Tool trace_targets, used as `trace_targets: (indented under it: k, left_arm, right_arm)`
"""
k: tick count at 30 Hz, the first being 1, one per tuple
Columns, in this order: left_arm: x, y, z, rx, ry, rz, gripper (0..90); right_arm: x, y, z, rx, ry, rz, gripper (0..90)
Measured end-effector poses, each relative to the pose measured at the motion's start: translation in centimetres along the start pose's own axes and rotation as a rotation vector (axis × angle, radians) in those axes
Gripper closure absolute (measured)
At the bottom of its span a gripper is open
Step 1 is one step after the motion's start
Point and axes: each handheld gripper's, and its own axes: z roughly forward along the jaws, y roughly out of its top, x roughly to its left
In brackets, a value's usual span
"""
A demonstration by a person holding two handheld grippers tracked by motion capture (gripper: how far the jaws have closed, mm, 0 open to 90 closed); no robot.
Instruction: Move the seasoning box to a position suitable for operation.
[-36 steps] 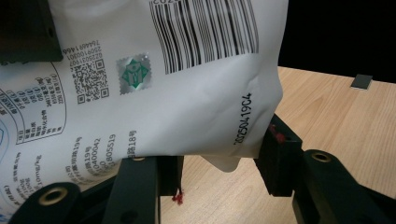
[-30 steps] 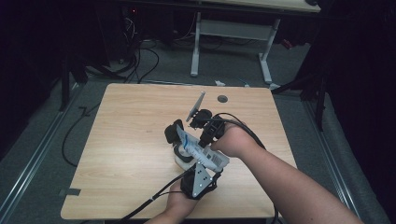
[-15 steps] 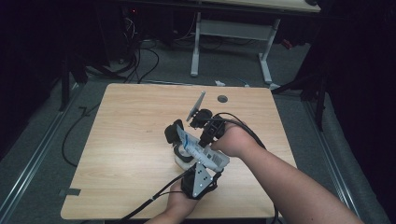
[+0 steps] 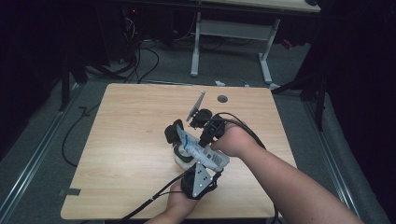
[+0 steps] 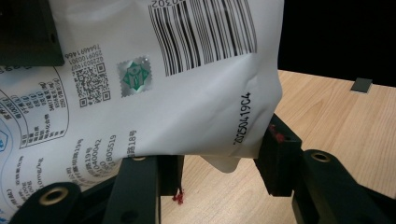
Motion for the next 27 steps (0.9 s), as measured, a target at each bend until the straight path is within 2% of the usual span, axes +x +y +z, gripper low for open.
trace_targets:
  k: [27]
  left_arm:
    - [0.1,0.14,-0.02,-0.009,0.003,-0.003,57.5]
  right_arm:
    - [-0.03,0.12,-0.17,-0.002,-0.003,-0.002,89.5]
